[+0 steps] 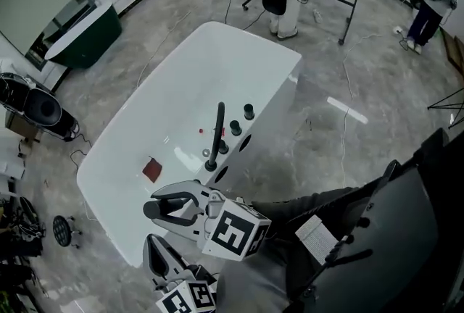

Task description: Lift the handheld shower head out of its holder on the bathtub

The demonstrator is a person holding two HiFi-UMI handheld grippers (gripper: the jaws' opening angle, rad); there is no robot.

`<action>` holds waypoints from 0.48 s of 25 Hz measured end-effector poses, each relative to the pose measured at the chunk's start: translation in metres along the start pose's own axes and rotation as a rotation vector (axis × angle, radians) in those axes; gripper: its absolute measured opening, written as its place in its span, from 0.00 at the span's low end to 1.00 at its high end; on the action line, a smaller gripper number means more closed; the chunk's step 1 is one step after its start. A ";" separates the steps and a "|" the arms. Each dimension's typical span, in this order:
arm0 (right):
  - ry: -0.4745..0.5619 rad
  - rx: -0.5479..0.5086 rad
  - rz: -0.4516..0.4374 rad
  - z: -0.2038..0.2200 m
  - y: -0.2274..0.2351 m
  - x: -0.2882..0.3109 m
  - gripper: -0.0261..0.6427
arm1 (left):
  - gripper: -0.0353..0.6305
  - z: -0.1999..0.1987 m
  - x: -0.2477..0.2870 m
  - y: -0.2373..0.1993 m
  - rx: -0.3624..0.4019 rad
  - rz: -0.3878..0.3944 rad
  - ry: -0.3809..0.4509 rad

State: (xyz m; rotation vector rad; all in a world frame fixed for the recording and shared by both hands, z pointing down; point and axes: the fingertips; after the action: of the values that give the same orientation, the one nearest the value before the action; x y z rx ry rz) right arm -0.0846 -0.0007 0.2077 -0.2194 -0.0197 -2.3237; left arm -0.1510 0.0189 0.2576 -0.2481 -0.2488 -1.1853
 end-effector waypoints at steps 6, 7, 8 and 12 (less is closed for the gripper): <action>0.006 -0.011 -0.022 -0.014 -0.019 0.018 0.25 | 0.06 -0.011 -0.012 -0.024 0.004 -0.014 0.011; 0.002 -0.010 -0.027 -0.017 -0.020 0.018 0.25 | 0.06 -0.013 -0.015 -0.023 0.001 -0.017 0.009; 0.000 -0.012 -0.035 -0.020 -0.021 0.016 0.25 | 0.06 -0.016 -0.018 -0.022 -0.002 -0.025 0.010; 0.035 -0.050 -0.023 -0.012 -0.014 -0.008 0.25 | 0.06 -0.013 -0.019 0.000 0.013 -0.034 0.026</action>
State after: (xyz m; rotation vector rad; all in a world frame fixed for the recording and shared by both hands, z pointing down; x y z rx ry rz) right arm -0.0914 0.0139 0.1953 -0.2046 0.0532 -2.3518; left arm -0.1572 0.0317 0.2388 -0.2175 -0.2394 -1.2193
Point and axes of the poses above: the fingertips, and each gripper's own axes: x forward along the fingers, y to its right, z out of its underside, and after that the axes turned 11 degrees about -y, right-handed
